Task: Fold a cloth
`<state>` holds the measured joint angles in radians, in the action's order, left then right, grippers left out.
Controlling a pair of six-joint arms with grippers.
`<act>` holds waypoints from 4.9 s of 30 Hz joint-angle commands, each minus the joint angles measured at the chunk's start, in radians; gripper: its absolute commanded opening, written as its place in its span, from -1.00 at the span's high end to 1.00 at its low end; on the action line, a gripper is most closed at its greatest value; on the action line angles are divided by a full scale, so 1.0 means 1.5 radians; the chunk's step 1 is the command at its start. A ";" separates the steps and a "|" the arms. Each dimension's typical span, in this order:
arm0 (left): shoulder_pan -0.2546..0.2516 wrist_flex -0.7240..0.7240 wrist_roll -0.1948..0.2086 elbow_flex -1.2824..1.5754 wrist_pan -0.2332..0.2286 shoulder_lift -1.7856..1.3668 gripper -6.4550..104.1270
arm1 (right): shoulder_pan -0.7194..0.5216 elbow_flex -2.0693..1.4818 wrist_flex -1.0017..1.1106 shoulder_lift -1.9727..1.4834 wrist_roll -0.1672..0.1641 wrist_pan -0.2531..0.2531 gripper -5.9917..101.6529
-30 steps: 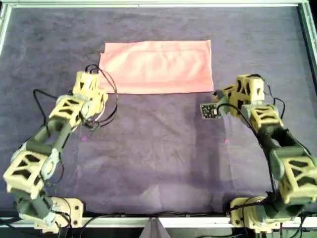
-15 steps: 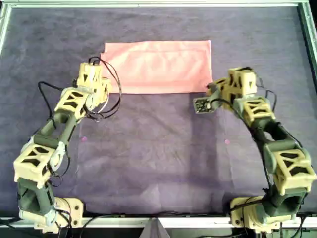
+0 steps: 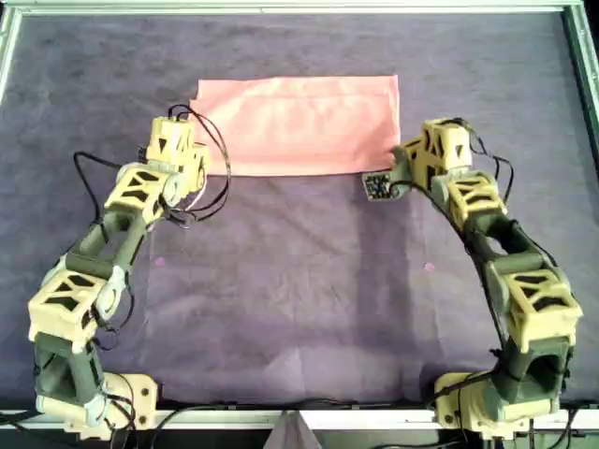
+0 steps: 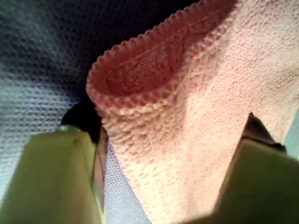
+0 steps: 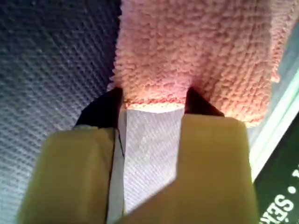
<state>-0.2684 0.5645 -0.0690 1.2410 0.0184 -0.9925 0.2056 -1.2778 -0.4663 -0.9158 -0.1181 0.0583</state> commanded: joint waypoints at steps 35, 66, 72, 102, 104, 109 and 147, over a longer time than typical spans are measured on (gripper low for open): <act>-0.005 -0.013 -0.002 -0.061 -0.004 0.038 0.36 | 0.033 0.195 -0.073 0.059 0.007 0.007 0.90; -0.015 0.002 -0.004 0.091 0.007 -0.166 0.90 | -0.013 0.038 -0.130 -0.120 0.003 0.008 0.88; -0.015 0.002 -0.004 0.180 0.007 -0.223 0.90 | -0.003 -0.044 -0.130 -0.167 0.007 0.008 0.88; -0.058 0.003 -0.004 0.435 0.009 -0.426 0.90 | -0.002 -0.383 -0.124 -0.423 0.007 0.009 0.88; -0.083 0.003 -0.004 0.446 0.009 -0.426 0.90 | -0.002 -0.403 -0.127 -0.448 0.007 0.009 0.88; -0.108 0.003 -0.004 0.459 0.008 -0.426 0.90 | -0.002 -0.457 -0.129 -0.505 0.007 0.009 0.88; -0.099 0.003 -0.004 0.886 -0.005 -1.089 -0.19 | 0.002 -0.856 -0.132 -1.080 -0.003 -0.004 -0.18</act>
<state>-0.4080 0.5676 -0.0690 2.5541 0.0169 -2.4620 0.2132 -2.5280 -0.6427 -2.3700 -0.1181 0.0583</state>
